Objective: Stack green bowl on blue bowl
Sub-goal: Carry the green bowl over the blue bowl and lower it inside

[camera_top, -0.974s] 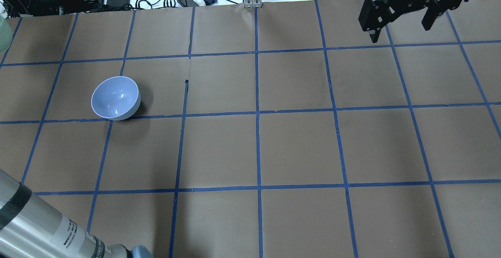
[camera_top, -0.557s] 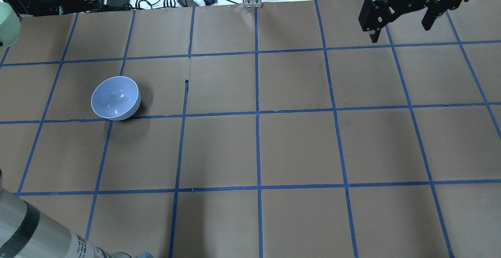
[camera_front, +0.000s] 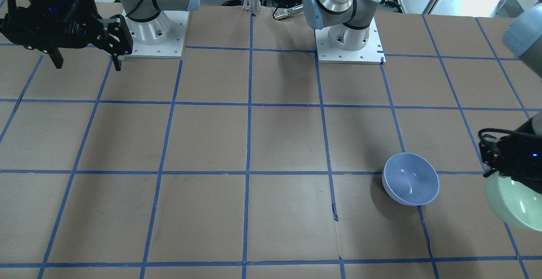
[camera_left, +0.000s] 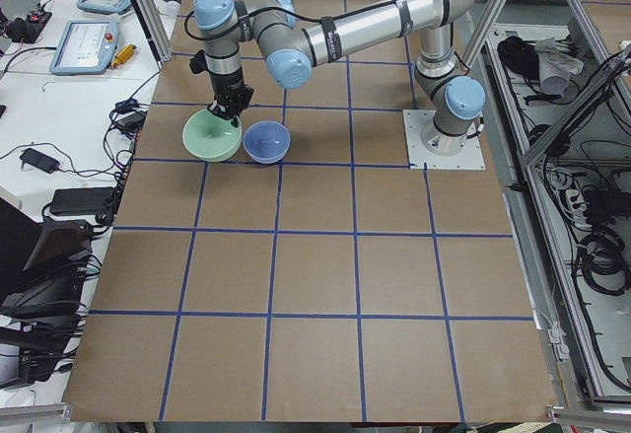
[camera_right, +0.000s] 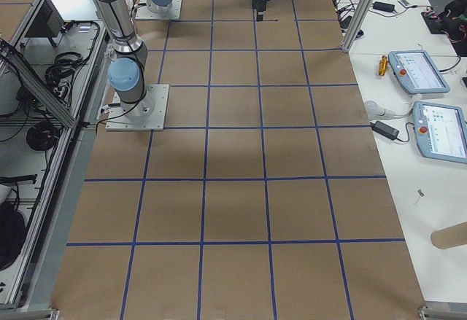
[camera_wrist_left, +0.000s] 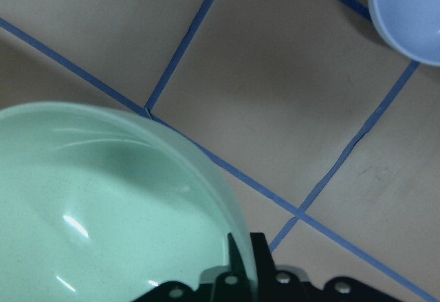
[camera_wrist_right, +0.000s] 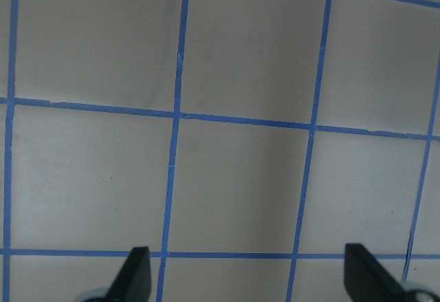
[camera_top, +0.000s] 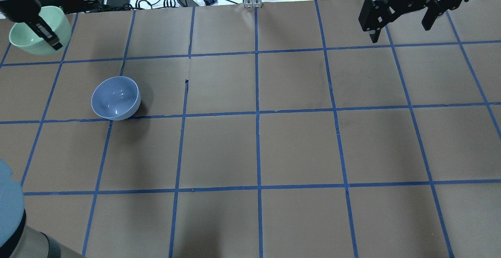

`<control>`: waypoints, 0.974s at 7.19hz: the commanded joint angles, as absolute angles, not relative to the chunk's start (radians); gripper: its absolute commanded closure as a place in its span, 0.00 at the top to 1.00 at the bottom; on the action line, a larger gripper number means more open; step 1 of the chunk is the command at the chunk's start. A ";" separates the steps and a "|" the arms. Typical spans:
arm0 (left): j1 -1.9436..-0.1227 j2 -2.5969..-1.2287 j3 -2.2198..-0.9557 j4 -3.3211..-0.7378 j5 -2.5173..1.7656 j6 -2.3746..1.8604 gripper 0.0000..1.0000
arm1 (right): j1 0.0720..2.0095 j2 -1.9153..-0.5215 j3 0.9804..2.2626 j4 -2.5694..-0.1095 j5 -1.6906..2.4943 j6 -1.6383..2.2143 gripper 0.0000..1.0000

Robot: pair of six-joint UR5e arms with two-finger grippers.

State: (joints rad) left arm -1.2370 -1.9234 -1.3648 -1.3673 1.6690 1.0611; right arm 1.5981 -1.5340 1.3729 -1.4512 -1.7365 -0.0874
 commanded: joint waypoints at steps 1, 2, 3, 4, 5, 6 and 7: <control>-1.331 -1.879 -1.486 -1.333 1.669 0.852 0.00 | 1.598 -1.534 1.373 -1.451 -1.736 -0.087 1.00; -1.350 -1.876 -1.546 -1.266 1.670 0.804 0.00 | 1.598 -1.534 1.373 -1.451 -1.736 -0.087 1.00; -1.376 -1.865 -1.613 -1.238 1.669 0.776 0.00 | 1.597 -1.534 1.373 -1.451 -1.736 -0.087 1.00; -1.384 -1.846 -1.682 -1.180 1.669 0.752 0.00 | 1.597 -1.534 1.373 -1.451 -1.736 -0.087 1.00; -1.384 -1.835 -1.733 -1.131 1.670 0.750 0.00 | 1.598 -1.534 1.373 -1.451 -1.736 -0.087 1.00; -1.384 -1.832 -1.758 -1.118 1.671 0.750 0.00 | 1.597 -1.534 1.373 -1.451 -1.736 -0.087 1.00; -1.378 -1.836 -1.761 -1.118 1.671 0.755 0.00 | 1.598 -1.534 1.373 -1.451 -1.736 -0.087 1.00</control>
State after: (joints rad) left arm -1.3811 -1.8361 -1.7396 -1.1319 1.6703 0.7533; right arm 1.5975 -1.5340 1.3729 -1.4511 -1.7365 -0.0875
